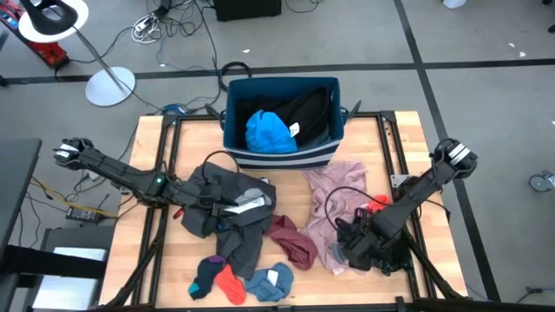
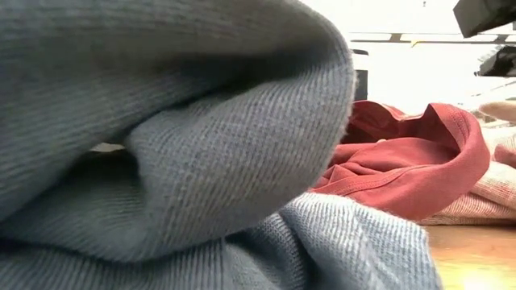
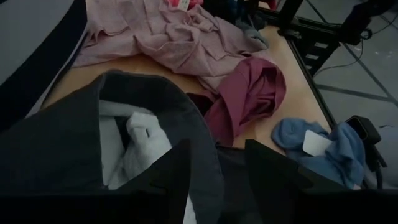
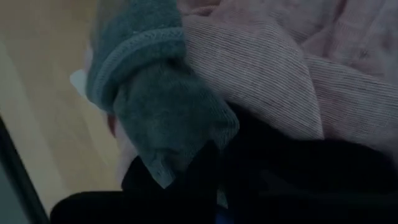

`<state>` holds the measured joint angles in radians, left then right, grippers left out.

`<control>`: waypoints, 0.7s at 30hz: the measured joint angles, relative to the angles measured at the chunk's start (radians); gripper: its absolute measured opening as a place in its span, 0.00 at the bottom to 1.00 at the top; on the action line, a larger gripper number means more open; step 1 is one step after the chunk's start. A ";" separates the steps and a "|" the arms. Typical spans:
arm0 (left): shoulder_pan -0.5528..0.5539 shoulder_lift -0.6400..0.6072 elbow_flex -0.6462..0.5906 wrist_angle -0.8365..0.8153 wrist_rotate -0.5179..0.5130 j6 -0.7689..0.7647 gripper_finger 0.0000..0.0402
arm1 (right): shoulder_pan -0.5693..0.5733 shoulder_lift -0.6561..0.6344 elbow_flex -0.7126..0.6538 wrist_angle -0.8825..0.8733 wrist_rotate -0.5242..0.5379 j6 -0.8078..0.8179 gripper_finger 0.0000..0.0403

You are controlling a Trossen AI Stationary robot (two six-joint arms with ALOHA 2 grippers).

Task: Sort clothes
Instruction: Put the gray sock into the laundry bin

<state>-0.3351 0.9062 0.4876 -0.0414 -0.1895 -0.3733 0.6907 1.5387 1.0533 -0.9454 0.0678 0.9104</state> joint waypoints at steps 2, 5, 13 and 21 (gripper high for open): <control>0.000 0.000 0.000 0.002 0.000 0.000 0.39 | -0.010 -0.008 0.035 -0.048 0.008 0.004 0.03; 0.000 0.000 0.000 0.001 -0.001 0.004 0.39 | -0.024 -0.019 0.112 -0.151 0.051 -0.002 0.01; 0.001 0.000 0.000 0.012 -0.110 0.034 0.39 | -0.093 -0.041 0.391 -0.374 0.260 -0.046 0.01; 0.000 0.000 0.000 0.023 -0.113 0.043 0.39 | -0.232 -0.042 0.675 -0.362 0.454 -0.266 0.00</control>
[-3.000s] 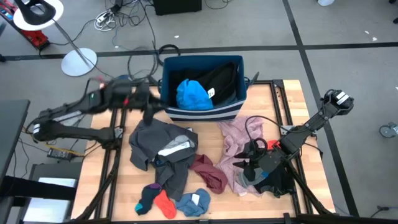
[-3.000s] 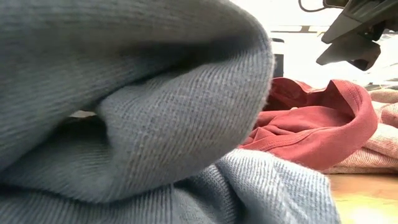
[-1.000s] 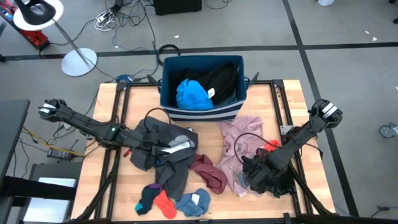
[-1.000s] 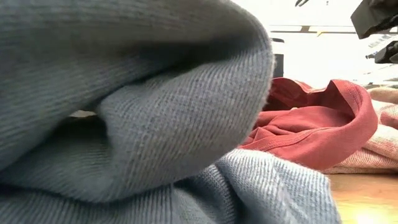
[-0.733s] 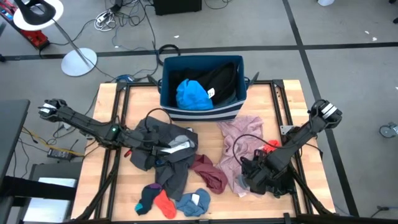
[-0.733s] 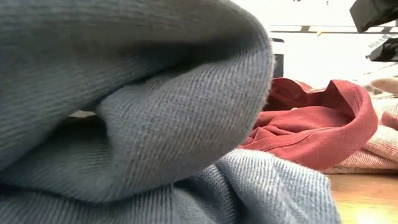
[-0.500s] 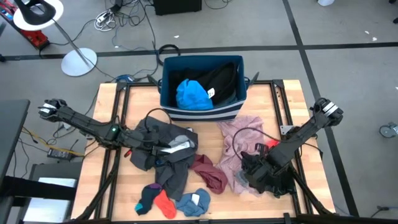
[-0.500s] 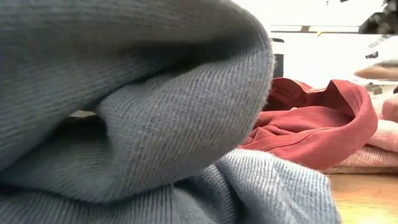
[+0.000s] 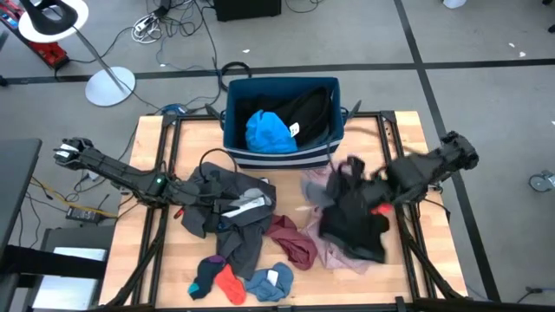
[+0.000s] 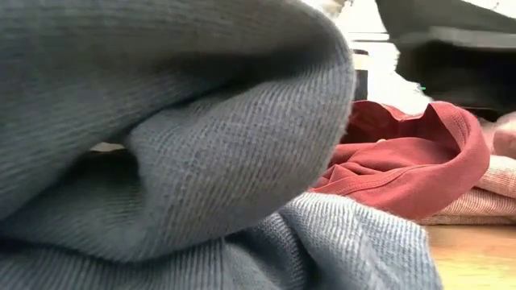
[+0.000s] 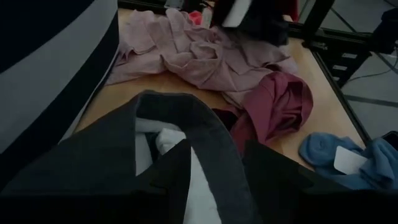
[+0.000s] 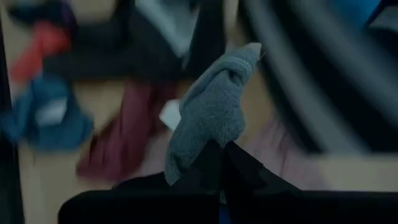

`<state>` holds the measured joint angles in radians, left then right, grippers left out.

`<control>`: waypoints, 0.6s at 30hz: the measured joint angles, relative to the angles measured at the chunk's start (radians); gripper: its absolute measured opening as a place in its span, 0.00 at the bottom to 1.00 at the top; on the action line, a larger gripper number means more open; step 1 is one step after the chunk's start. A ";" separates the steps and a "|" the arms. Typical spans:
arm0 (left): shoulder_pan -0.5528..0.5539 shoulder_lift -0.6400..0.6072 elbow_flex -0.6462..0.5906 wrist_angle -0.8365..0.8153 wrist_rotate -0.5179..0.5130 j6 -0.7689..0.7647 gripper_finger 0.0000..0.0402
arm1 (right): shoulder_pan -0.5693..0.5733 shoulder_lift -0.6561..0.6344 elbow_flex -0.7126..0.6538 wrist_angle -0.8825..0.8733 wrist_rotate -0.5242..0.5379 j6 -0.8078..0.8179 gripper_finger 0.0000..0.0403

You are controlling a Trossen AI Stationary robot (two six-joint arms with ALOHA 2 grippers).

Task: Sort clothes
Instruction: Put the gray sock into the laundry bin

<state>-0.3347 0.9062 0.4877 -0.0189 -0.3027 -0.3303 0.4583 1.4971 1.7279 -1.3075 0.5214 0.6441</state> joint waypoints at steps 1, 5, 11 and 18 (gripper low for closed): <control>0.000 0.000 0.000 0.001 0.000 -0.005 0.39 | -0.024 0.000 0.033 0.014 0.013 -0.037 0.00; 0.000 0.000 0.000 0.001 0.000 -0.013 0.39 | -0.122 0.000 0.151 0.120 0.028 -0.205 0.00; 0.000 0.000 0.000 0.001 0.000 -0.014 0.39 | -0.244 0.000 0.287 0.341 0.030 -0.433 0.00; 0.000 0.000 0.000 0.000 0.000 -0.014 0.39 | -0.382 0.003 0.327 0.552 0.028 -0.587 0.00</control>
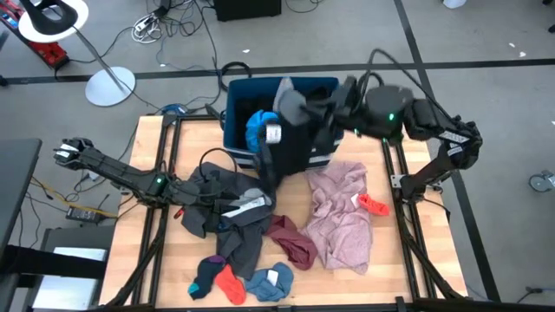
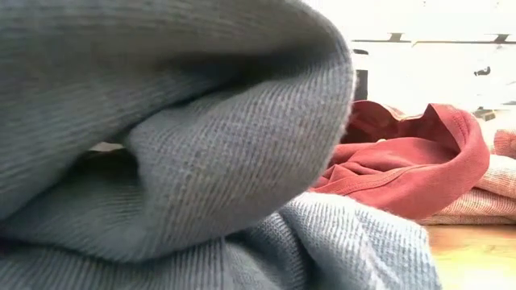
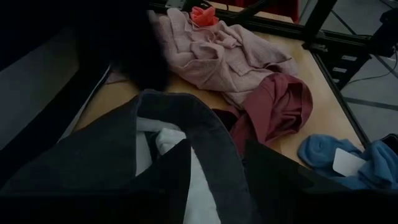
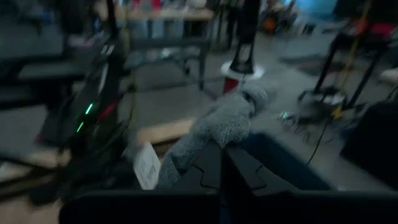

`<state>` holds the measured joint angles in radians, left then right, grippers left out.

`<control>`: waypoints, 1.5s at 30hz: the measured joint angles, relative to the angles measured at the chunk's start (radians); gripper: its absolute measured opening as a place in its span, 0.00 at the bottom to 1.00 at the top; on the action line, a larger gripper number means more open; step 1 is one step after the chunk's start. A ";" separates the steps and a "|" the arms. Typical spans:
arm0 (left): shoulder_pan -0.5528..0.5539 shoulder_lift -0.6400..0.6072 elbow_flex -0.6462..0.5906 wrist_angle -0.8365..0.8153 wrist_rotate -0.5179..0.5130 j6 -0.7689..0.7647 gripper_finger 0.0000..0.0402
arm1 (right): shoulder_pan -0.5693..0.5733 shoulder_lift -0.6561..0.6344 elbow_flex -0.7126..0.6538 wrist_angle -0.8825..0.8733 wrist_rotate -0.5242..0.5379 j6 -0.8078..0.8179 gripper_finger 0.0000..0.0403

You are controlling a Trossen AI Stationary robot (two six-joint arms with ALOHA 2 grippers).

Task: Sort clothes
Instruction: Put the gray sock into the laundry bin

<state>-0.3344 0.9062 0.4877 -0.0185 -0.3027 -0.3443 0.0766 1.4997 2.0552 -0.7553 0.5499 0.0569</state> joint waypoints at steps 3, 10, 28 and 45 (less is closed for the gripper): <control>0.000 0.000 0.000 0.000 0.000 0.000 0.39 | -0.069 0.000 0.000 0.119 -0.029 -0.043 0.00; 0.000 0.000 0.000 0.000 0.000 0.000 0.39 | -0.219 0.000 0.000 0.398 -0.084 -0.061 0.00; 0.000 0.000 0.000 0.002 0.000 -0.001 0.39 | -0.448 0.054 0.002 0.856 -0.280 -0.013 0.00; 0.000 0.000 0.000 0.008 0.000 -0.001 0.39 | -0.473 0.124 0.000 0.061 -0.407 0.089 0.00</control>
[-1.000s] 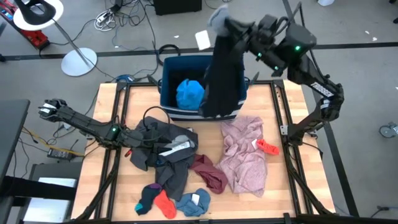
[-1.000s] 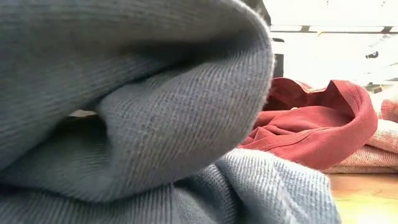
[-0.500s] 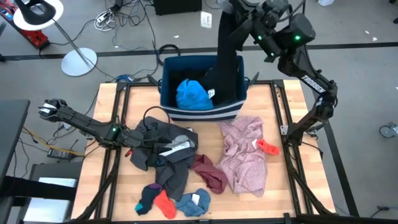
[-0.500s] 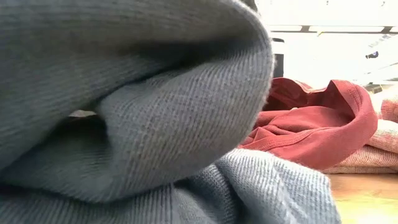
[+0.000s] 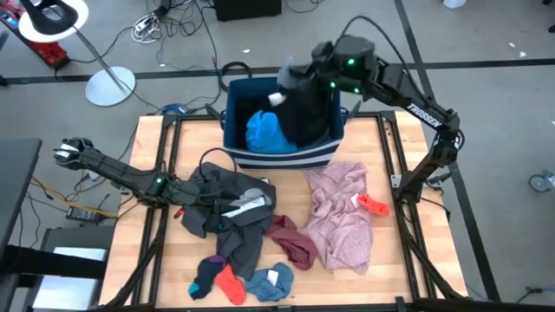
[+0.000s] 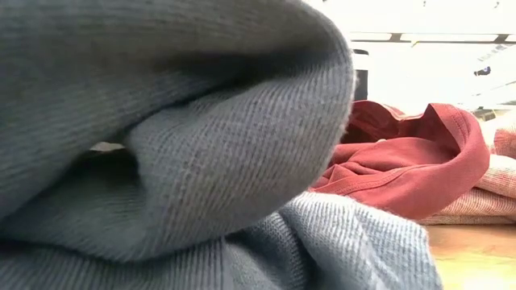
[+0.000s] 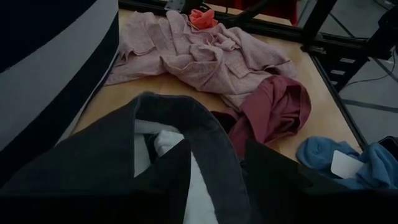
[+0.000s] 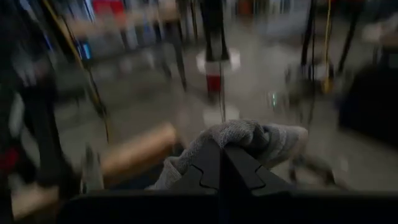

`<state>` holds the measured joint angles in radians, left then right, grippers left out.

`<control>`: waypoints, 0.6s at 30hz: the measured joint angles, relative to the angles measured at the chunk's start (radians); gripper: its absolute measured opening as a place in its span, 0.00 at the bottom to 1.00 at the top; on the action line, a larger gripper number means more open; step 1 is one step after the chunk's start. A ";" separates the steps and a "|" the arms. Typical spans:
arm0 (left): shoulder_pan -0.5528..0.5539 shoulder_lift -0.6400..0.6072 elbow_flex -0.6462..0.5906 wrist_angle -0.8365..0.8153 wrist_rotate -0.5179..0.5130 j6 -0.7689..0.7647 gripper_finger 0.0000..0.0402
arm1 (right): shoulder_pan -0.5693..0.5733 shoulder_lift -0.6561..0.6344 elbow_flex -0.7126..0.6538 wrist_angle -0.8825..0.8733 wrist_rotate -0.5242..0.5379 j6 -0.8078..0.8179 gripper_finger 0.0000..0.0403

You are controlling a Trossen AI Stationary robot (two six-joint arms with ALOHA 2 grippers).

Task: Sort clothes
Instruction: Put the gray sock into the laundry bin

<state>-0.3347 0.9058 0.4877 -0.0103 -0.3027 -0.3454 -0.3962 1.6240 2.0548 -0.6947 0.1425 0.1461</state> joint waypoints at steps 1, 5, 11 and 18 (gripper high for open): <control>0.000 0.000 0.000 0.001 0.000 0.000 0.39 | 0.000 0.005 0.001 -0.057 0.001 0.012 0.00; 0.000 0.000 0.000 0.008 0.000 0.000 0.39 | -0.007 0.027 -0.018 -0.247 0.008 0.035 0.00; 0.000 0.000 0.000 0.021 0.000 0.000 0.39 | -0.016 0.078 -0.134 -0.269 -0.048 0.036 0.00; 0.000 0.000 0.000 0.028 0.000 0.000 0.39 | -0.031 0.236 -0.166 -0.269 -0.065 0.036 0.02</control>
<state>-0.3344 0.9058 0.4877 0.0176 -0.3027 -0.3454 -0.4271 1.8597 1.8888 -0.9640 0.0778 0.1816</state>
